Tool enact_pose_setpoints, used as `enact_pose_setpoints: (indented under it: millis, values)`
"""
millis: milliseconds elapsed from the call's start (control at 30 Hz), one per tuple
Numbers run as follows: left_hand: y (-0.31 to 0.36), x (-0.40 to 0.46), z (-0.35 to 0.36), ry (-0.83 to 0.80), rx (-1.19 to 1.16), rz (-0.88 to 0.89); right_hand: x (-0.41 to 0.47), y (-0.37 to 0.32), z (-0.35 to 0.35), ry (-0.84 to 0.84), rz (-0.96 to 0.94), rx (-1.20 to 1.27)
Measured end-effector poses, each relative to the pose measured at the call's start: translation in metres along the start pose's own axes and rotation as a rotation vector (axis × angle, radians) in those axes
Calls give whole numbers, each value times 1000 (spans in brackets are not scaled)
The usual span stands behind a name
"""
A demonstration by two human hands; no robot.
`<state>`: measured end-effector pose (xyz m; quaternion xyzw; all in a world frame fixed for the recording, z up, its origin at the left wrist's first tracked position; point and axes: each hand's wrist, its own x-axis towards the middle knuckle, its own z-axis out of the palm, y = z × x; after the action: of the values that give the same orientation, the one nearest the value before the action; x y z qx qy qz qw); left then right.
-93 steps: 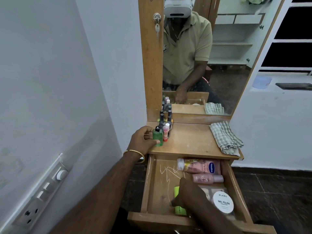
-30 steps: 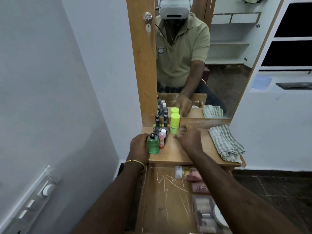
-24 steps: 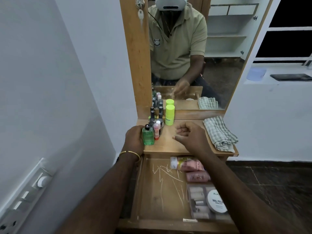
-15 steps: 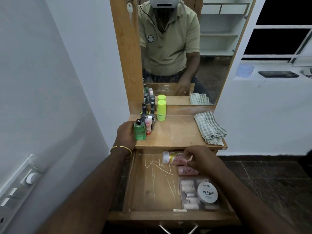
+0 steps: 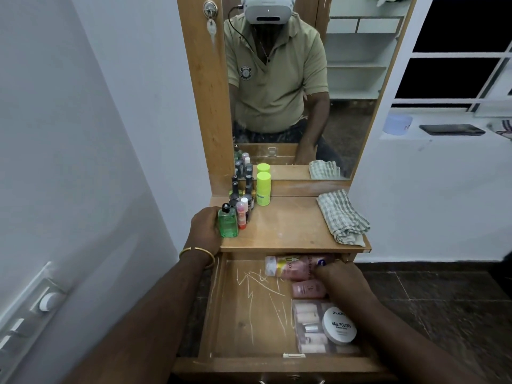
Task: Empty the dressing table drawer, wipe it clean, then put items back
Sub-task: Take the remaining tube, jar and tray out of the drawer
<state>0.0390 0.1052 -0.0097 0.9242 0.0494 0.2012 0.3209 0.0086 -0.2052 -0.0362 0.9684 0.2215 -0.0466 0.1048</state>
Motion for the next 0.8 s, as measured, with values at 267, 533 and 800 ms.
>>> enact_pose_setpoints:
  millis: [267, 533, 800]
  values:
    - [1, 0, -1, -2, -13, 10, -3, 2, -11, 11, -76, 17]
    - [3, -2, -3, 7, -29, 7, -12, 6, -42, 16, -74, 553]
    - [2, -1, -3, 6, -37, -9, 0, 5, -131, 324, -45, 1006]
